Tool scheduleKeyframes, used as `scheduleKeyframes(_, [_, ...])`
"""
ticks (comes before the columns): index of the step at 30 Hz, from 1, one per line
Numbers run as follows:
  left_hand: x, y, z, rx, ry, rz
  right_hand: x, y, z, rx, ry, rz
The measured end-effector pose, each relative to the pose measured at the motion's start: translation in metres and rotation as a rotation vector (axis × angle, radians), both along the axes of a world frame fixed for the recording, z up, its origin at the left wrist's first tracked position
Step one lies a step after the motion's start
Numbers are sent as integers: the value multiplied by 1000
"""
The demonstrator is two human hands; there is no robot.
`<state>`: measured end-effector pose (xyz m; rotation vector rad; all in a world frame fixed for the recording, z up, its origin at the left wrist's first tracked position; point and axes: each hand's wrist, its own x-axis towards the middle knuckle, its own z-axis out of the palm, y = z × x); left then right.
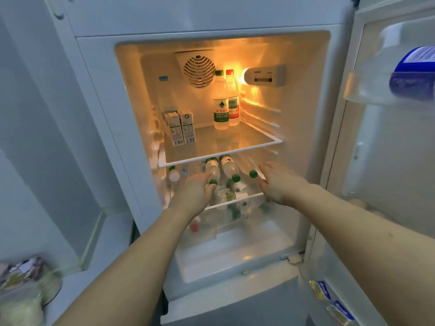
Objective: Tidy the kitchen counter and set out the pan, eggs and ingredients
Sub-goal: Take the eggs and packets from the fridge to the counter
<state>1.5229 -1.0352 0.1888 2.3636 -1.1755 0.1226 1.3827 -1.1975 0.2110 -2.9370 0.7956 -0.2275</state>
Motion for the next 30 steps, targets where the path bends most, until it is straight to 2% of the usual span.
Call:
scheduleKeyframes(4, [21,-8,-21,12,70,-30,16,0,-14,36,44,-26])
scheduleKeyframes(7, [28,-17,-33,70,58,-81,18,0,-19,47,57,-44])
scheduleKeyframes(11, [28,-38,-32,54,45,-182,12,-8,-13,71,38,-126])
scheduleKeyframes(18, [27,-84,-6,64,-102,-421,-14,-7,23,104,-117,-235])
scheduleKeyframes(24, [9,-108,-26,42,-6,-563,-56,12,23,9,-233,-372])
scheduleKeyframes(30, [-20,-109,-69,123,14,-721,-79,43,-23,-141,-242,-393])
